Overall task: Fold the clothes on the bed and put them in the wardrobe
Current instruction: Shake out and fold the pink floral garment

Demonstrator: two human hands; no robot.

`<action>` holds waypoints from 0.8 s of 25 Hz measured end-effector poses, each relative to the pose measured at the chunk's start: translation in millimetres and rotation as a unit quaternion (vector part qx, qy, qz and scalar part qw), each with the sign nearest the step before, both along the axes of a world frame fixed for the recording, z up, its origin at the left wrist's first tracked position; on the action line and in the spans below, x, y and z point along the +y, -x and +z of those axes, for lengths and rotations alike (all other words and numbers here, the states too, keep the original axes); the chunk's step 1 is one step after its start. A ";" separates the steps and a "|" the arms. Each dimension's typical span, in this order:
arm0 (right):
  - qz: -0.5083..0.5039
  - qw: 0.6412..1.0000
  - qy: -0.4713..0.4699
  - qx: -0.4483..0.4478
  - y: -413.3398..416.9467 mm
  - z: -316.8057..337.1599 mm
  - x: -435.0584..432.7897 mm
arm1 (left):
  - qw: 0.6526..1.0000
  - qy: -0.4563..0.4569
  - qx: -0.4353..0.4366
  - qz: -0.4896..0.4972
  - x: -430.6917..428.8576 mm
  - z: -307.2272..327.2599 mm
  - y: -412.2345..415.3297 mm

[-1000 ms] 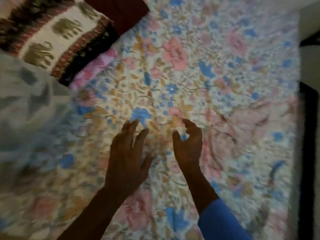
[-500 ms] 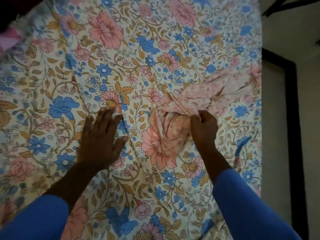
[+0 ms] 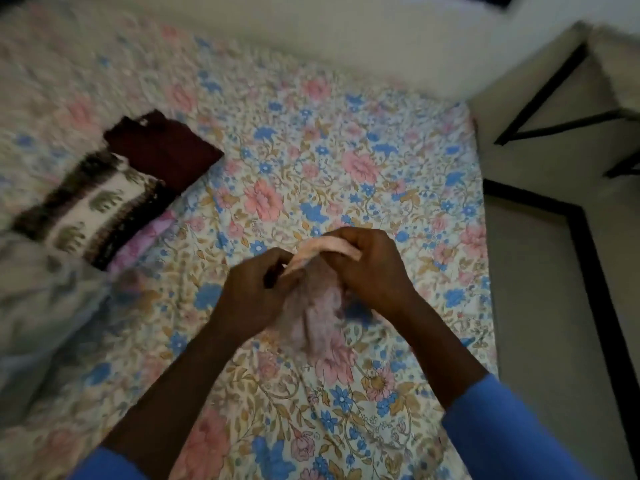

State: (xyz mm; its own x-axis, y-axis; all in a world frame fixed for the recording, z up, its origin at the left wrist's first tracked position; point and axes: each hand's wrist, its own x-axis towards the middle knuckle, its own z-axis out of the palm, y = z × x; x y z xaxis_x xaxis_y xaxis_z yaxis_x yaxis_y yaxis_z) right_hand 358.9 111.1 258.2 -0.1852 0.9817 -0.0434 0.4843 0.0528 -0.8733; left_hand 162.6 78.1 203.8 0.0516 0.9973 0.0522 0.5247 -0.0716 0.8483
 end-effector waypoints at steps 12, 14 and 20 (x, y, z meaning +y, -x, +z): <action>0.064 0.975 -0.027 0.209 134.5 234.9 -86.2 | 0.959 -0.270 0.083 0.021 -52.5 410.0 118.5; 0.019 0.955 0.017 0.297 161.5 243.1 -89.9 | 0.945 -0.299 0.125 0.048 -58.9 436.0 144.7; -0.011 0.973 -0.209 0.093 207.5 266.3 -111.0 | 0.931 -0.285 0.138 0.183 -61.1 465.6 218.5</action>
State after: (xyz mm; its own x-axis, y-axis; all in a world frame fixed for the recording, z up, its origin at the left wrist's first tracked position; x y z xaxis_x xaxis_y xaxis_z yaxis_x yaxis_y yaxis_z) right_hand 151.4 0.1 524.5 -0.1297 0.9105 0.3926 0.3256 0.4131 -0.8505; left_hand -55.9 17.0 669.4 -0.1961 0.7645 0.6141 0.7946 -0.2431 0.5564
